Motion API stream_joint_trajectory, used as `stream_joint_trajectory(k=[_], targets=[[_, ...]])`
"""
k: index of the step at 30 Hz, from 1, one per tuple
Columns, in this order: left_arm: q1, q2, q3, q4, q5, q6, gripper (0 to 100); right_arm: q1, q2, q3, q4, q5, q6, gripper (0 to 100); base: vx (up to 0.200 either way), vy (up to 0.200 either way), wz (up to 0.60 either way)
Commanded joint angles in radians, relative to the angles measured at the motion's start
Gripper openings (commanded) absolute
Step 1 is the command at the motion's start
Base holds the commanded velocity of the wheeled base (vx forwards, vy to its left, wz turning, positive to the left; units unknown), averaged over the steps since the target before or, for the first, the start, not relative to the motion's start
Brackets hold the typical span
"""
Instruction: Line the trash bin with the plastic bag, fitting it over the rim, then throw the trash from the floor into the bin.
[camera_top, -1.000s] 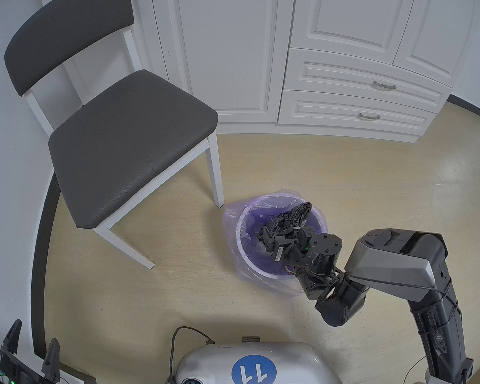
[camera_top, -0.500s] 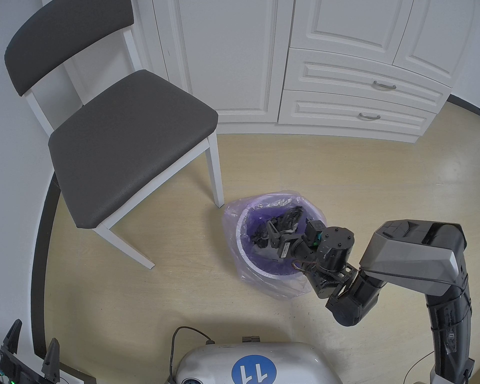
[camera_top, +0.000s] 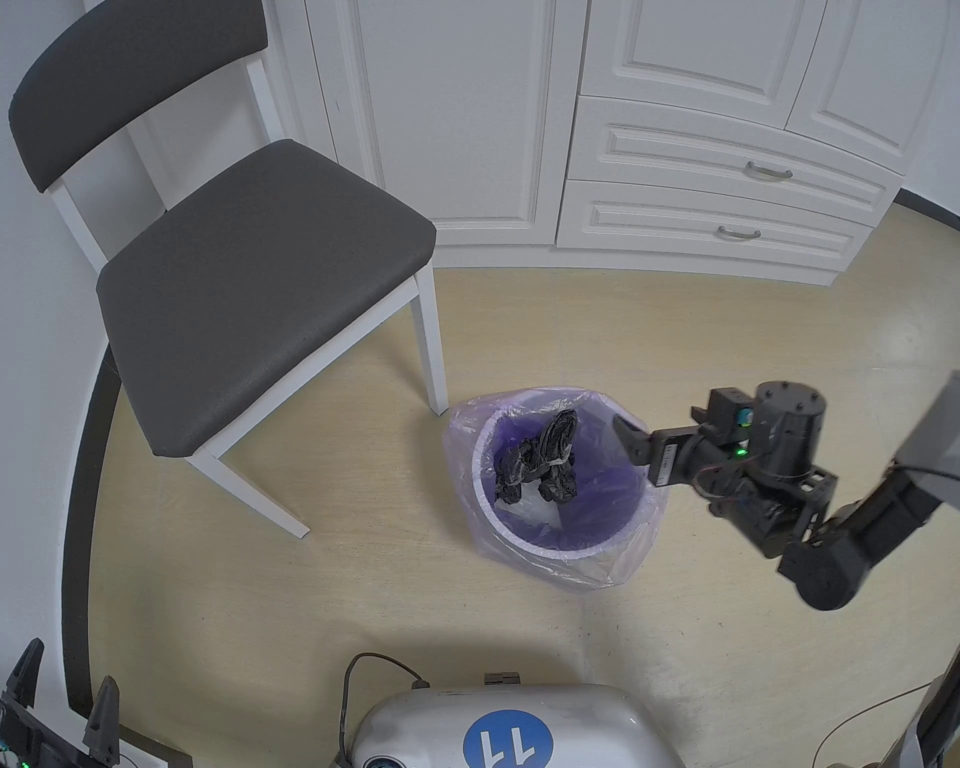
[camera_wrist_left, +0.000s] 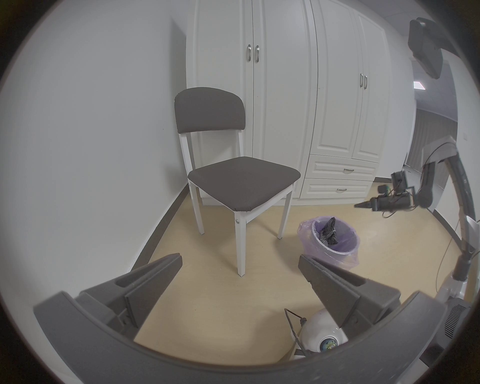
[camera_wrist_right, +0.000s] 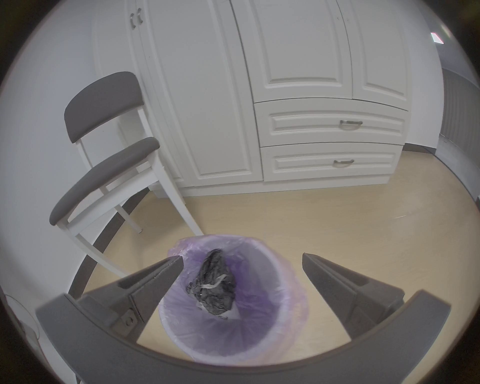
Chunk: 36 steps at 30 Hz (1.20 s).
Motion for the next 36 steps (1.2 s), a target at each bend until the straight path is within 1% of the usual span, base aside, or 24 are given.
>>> stream_joint_trajectory(k=[1, 2, 3, 5, 6, 7, 8, 9, 11, 14, 16, 18, 19, 20, 21, 22, 24, 25, 26, 29, 31, 32, 33, 36], targets=[[0.0, -0.013, 0.018, 0.0, 0.0, 0.0, 100, -0.148, -0.465, 0.143, 0.262, 0.065, 0.0, 100, 0.0, 0.0, 0.0], [0.0, -0.013, 0.018, 0.0, 0.0, 0.0, 100, -0.148, -0.465, 0.143, 0.262, 0.065, 0.0, 100, 0.0, 0.0, 0.0], [0.0, -0.013, 0.018, 0.0, 0.0, 0.0, 100, -0.184, -0.58, 0.173, 0.321, 0.075, 0.004, 100, 0.0, 0.0, 0.0], [0.002, -0.016, 0.018, 0.0, -0.001, 0.01, 100, -0.207, -0.675, 0.206, 0.354, 0.073, 0.006, 100, 0.0, 0.0, 0.0], [0.002, -0.016, 0.018, 0.0, -0.001, 0.01, 100, -0.207, -0.675, 0.206, 0.354, 0.073, 0.006, 100, 0.0, 0.0, 0.0], [0.002, -0.016, 0.018, -0.002, -0.006, 0.03, 100, -0.24, -0.81, 0.269, 0.382, 0.064, 0.006, 100, 0.0, 0.0, 0.0], [0.003, -0.016, 0.018, 0.0, 0.0, 0.03, 100, -0.257, -0.867, 0.298, 0.385, 0.062, 0.006, 100, 0.0, 0.0, 0.0], [0.002, -0.016, 0.018, 0.0, 0.002, 0.027, 100, -0.265, -0.891, 0.309, 0.385, 0.062, 0.006, 100, 0.0, 0.0, 0.0], [0.002, -0.016, 0.016, -0.002, 0.014, -0.014, 100, -0.311, -1.046, 0.366, 0.391, 0.062, 0.004, 100, 0.0, 0.0, 0.0], [0.0, -0.016, 0.016, 0.0, 0.014, -0.016, 100, -0.334, -1.18, 0.401, 0.405, 0.061, 0.0, 100, 0.0, 0.0, 0.0], [0.002, -0.016, 0.016, -0.016, 0.015, -0.014, 100, -0.339, -1.279, 0.403, 0.451, 0.061, 0.0, 100, 0.0, 0.0, 0.0], [0.0, -0.013, -0.068, -0.143, 0.0, -0.059, 100, -0.337, -1.38, 0.387, 0.528, 0.061, 0.0, 100, 0.0, 0.0, 0.0], [-0.001, -0.009, -0.116, -0.204, -0.02, -0.115, 100, -0.339, -1.428, 0.38, 0.575, 0.061, 0.0, 100, 0.0, 0.0, 0.0], [-0.001, -0.01, -0.12, -0.218, -0.038, -0.158, 100, -0.34, -1.471, 0.373, 0.62, 0.061, -0.002, 100, 0.0, 0.0, 0.0], [0.003, -0.016, -0.11, -0.213, -0.054, -0.167, 100, -0.343, -1.499, 0.372, 0.652, 0.061, -0.002, 100, 0.0, 0.0, 0.0], [0.005, -0.016, -0.076, -0.206, -0.069, -0.12, 100, -0.348, -1.557, 0.363, 0.723, 0.065, -0.006, 100, 0.0, 0.0, 0.0], [0.0, -0.013, -0.039, -0.198, -0.055, 0.0, 100, -0.365, -1.627, 0.341, 0.825, 0.073, -0.014, 100, 0.0, 0.0, 0.0], [0.0, -0.013, -0.036, -0.197, -0.054, 0.004, 100, -0.366, -1.631, 0.341, 0.83, 0.073, -0.014, 100, 0.0, 0.0, 0.0], [0.0, -0.013, 0.007, -0.204, -0.015, 0.012, 100, -0.388, -1.667, 0.335, 0.874, 0.075, -0.009, 100, 0.0, 0.0, 0.0], [0.0, -0.015, 0.018, -0.148, 0.051, 0.006, 100, -0.421, -1.735, 0.347, 0.899, 0.078, -0.009, 100, 0.0, 0.0, 0.0], [0.0, -0.015, 0.018, -0.148, 0.051, 0.006, 100, -0.421, -1.735, 0.347, 0.899, 0.078, -0.009, 100, 0.0, 0.0, 0.0], [0.0, -0.015, 0.016, -0.066, 0.08, -0.008, 100, -0.44, -1.807, 0.369, 0.919, 0.084, -0.009, 100, 0.0, 0.0, 0.0], [0.0, -0.015, 0.016, -0.066, 0.08, -0.008, 100, -0.44, -1.807, 0.369, 0.919, 0.084, -0.009, 100, 0.0, 0.0, 0.0], [0.0, -0.015, 0.016, -0.066, 0.08, -0.013, 100, -0.455, -1.925, 0.367, 1.1, 0.085, -0.005, 100, 0.0, 0.0, 0.0]])
